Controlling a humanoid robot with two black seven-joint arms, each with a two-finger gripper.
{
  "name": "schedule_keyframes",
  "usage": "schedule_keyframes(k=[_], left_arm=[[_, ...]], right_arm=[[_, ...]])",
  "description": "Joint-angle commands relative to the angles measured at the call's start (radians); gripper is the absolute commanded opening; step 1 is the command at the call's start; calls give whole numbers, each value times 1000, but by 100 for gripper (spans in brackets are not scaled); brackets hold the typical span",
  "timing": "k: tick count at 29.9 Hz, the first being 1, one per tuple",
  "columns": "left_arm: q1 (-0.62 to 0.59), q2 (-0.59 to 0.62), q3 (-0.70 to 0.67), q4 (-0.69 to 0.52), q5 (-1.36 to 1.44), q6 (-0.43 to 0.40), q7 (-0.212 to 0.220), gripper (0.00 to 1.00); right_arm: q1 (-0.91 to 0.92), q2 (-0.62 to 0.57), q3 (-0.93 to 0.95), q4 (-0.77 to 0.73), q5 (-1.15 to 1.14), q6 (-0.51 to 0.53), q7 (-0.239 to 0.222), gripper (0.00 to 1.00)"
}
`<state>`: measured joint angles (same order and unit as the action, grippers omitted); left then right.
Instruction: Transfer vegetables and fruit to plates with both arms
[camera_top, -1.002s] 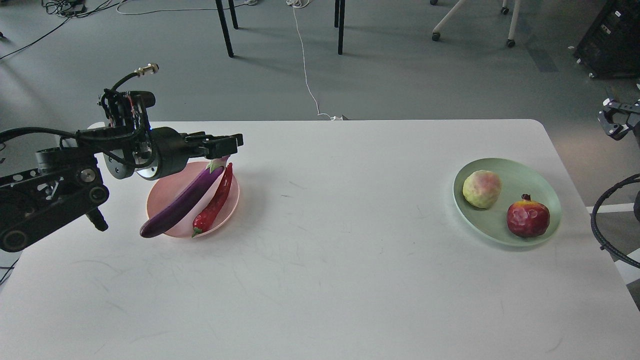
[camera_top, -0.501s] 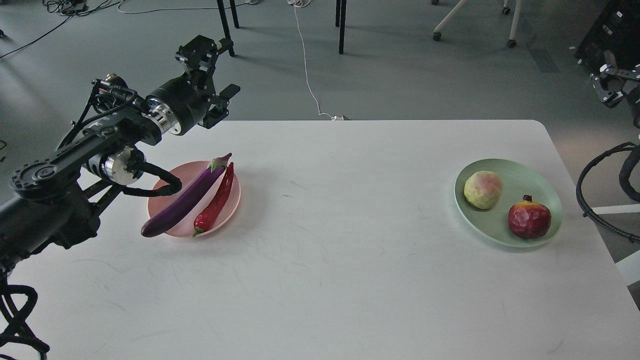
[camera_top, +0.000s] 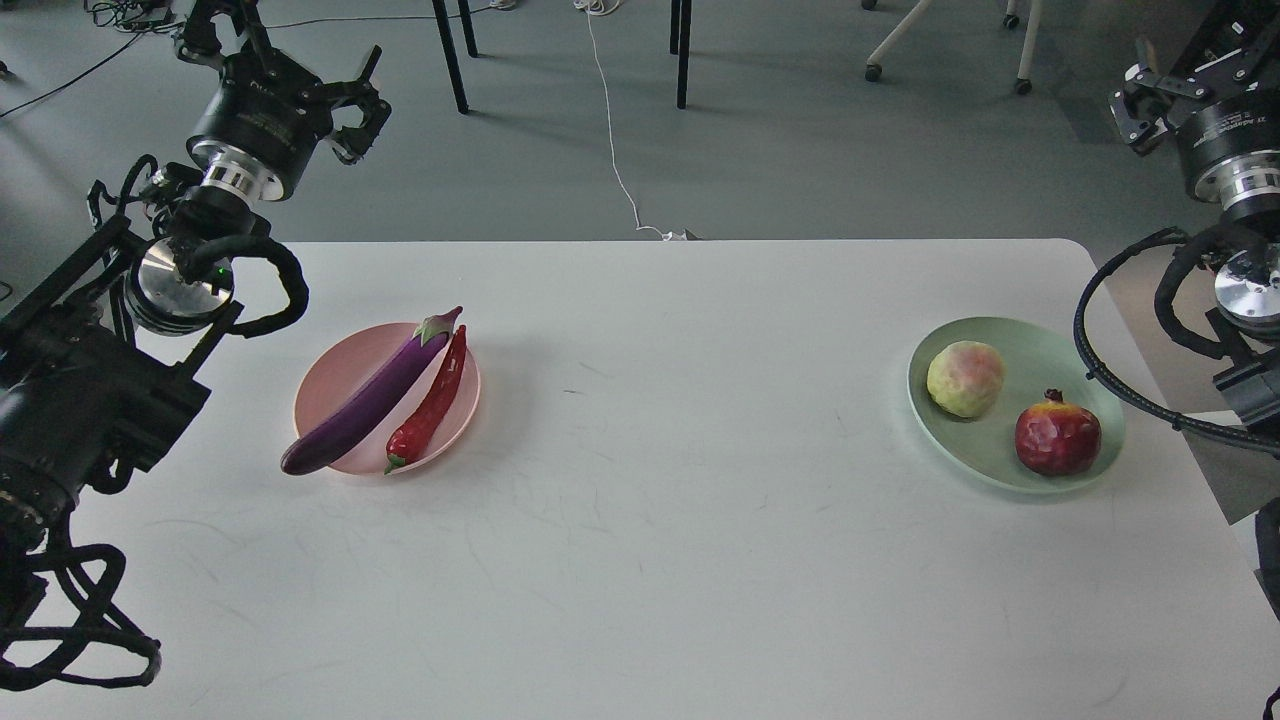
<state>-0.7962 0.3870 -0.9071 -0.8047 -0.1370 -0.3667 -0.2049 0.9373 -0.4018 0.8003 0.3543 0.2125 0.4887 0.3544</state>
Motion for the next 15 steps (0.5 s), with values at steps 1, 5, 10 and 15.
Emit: schedule_keyframes(k=[1, 5, 10, 15], left_arm=[[55, 6, -3, 21, -13, -104, 6, 98], [83, -2, 11, 113, -12, -122, 7, 98], [104, 0, 11, 111, -7, -122, -16, 98], [103, 0, 11, 113, -6, -122, -31, 98]], right_arm=[[-43, 21, 37, 6, 22, 0, -14, 99], [-80, 52, 34, 0, 22, 0, -70, 99], [-90, 58, 27, -5, 21, 0, -129, 99], [-89, 57, 20, -3, 21, 0, -130, 99]])
